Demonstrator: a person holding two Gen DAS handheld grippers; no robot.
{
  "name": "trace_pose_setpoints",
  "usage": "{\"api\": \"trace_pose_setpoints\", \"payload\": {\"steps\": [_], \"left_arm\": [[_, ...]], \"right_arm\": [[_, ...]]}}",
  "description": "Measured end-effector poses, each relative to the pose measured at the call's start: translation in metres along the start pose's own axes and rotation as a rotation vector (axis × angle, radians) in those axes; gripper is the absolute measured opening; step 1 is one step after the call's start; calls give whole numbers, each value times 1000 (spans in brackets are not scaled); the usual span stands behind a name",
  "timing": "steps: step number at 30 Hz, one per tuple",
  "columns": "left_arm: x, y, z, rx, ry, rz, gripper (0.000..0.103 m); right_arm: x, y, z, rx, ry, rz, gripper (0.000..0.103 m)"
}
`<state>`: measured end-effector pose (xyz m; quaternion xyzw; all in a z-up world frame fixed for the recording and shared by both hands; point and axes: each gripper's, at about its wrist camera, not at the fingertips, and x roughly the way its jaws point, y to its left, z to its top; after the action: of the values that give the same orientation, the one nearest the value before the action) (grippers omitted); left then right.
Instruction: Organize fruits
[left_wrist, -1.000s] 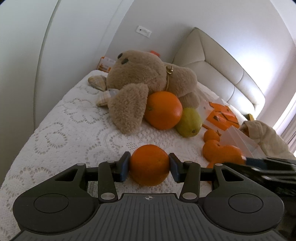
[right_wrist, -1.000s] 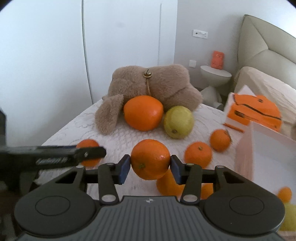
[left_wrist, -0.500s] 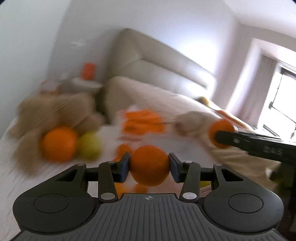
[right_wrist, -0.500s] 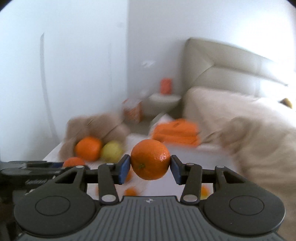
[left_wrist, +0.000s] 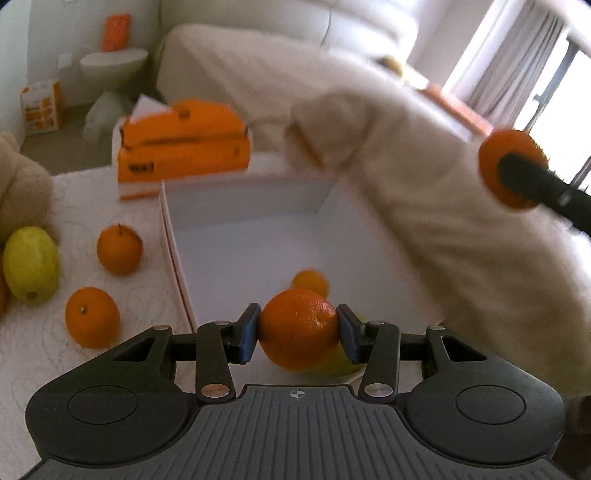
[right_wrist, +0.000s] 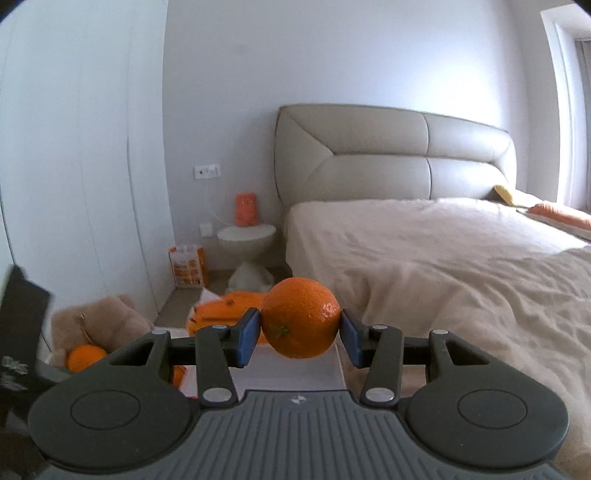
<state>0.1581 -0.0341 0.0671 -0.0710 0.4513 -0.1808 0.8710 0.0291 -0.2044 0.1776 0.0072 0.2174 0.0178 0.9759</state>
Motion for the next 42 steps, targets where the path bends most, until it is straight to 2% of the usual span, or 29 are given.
{"api": "trace_pose_setpoints", "payload": {"steps": [3, 7, 10, 14, 18, 22, 25, 30, 33, 36, 38, 42], "left_arm": [[17, -8, -7, 59, 72, 22, 51], [12, -4, -6, 49, 63, 9, 50], [-7, -2, -6, 37, -25, 17, 49], [-42, 9, -14, 13, -166, -43, 49], [-70, 23, -32, 1, -279, 11, 49], [-84, 45, -54, -21, -337, 75, 49], [-84, 65, -70, -49, -344, 131, 49], [-84, 102, -92, -105, -361, 186, 49], [-89, 125, -105, -171, -401, 189, 48], [-94, 146, -116, -241, -447, 183, 48], [-96, 157, -121, -283, -472, 171, 48], [-101, 176, -132, -347, -542, 130, 48]], "right_arm": [[13, -11, -6, 21, 37, 6, 47], [25, -16, -13, 35, 71, -7, 47], [31, -16, -18, 41, 90, -5, 47], [30, -13, -22, 41, 108, 0, 47], [37, -9, -24, 49, 144, 9, 47], [54, 3, -26, 35, 198, 17, 47], [72, 16, -28, 3, 258, 29, 47], [129, 43, -38, -56, 448, 58, 47], [161, 60, -48, -103, 544, 38, 47], [183, 66, -56, -83, 623, 49, 47], [193, 69, -60, -68, 657, 55, 47], [199, 77, -61, -98, 666, 22, 48]]}}
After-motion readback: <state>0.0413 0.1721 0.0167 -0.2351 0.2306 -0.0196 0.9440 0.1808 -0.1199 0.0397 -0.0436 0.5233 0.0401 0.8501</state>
